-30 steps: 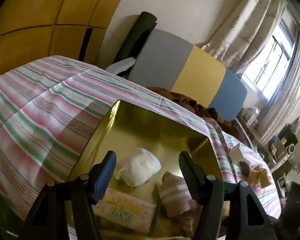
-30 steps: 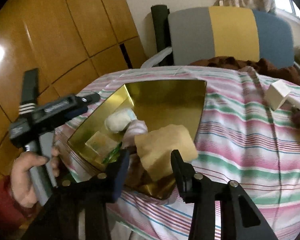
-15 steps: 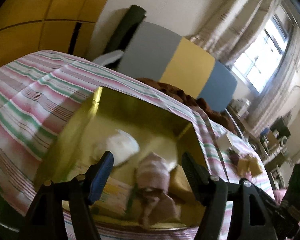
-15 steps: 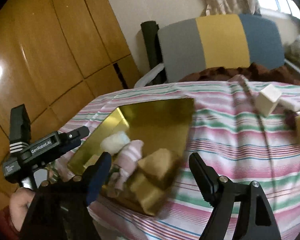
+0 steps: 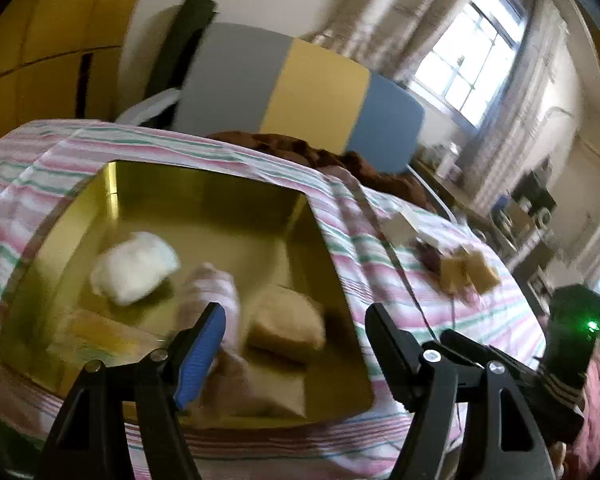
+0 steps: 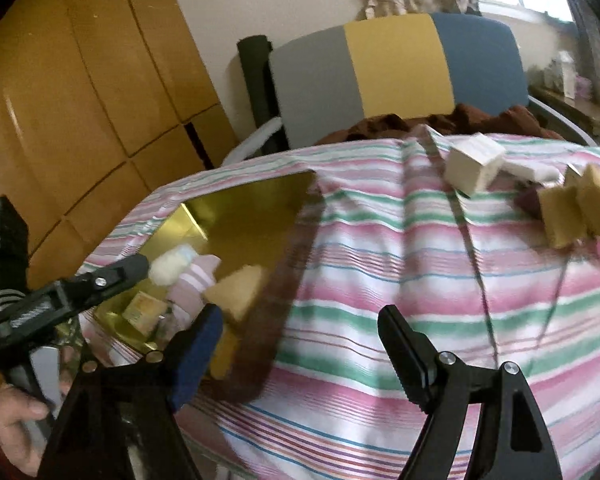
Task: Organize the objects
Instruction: 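Move both open tools back toward the pile, then grasp the pink hair roller with the right tool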
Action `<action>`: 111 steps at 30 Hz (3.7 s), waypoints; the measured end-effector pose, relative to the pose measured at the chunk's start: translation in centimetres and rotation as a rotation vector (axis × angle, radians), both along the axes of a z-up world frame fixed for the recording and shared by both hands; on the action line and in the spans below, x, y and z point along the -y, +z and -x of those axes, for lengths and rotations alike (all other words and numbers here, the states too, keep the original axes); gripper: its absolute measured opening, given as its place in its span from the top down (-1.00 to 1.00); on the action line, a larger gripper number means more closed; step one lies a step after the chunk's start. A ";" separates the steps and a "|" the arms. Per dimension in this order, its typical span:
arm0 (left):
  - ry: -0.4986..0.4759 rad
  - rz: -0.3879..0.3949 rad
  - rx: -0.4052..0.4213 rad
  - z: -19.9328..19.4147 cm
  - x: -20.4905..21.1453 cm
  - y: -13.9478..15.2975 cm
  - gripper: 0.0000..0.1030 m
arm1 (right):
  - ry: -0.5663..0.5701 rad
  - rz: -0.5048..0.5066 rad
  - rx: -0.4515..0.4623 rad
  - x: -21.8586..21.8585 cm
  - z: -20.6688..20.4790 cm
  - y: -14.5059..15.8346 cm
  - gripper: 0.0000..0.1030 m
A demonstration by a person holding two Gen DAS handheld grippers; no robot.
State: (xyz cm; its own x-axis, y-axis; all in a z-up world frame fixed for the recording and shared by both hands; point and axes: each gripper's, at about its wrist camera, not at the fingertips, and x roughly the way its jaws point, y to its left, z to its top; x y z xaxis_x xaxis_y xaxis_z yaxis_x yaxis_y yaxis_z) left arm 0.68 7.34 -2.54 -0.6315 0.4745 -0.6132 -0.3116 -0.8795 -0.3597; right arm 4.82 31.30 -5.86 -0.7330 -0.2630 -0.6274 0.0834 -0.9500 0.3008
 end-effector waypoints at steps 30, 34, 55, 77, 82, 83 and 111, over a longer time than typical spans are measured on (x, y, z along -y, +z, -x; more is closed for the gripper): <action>-0.397 0.084 0.106 -2.5 -19.1 -3.9 -0.43 | -0.496 -0.041 -0.054 -23.9 -2.0 -0.3 -0.58; -0.389 0.094 0.127 -3.1 -18.7 -4.4 -0.43 | -0.510 -0.035 -0.120 -27.2 1.1 2.5 -0.58; -0.385 0.100 0.159 -3.6 -19.0 -4.9 -0.43 | -0.321 0.051 -0.071 -22.3 -2.9 -2.9 -0.04; -0.423 0.124 0.171 -4.0 -21.9 -5.5 -0.43 | -0.378 0.145 -0.118 -27.1 -1.9 -1.3 -0.50; -0.431 0.114 0.172 -4.1 -22.2 -5.6 -0.43 | -0.572 0.048 -0.066 -31.6 -0.4 -0.3 -0.68; -0.434 0.112 0.175 -4.1 -22.3 -5.6 -0.43 | -0.561 0.045 -0.025 -32.3 0.4 -0.7 -0.68; -0.488 -0.077 0.239 0.0 -31.3 -2.4 -0.53 | -0.465 0.101 0.161 -40.0 -3.2 -0.4 0.41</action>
State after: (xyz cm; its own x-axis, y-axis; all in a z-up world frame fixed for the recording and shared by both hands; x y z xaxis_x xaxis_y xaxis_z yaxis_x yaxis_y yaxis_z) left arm 0.72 38.61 -4.93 -0.1744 0.7269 -0.6642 -0.5786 -0.6215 -0.5282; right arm 8.00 71.33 -6.23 -0.6828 0.0028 -0.7306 -0.3968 -0.8411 0.3676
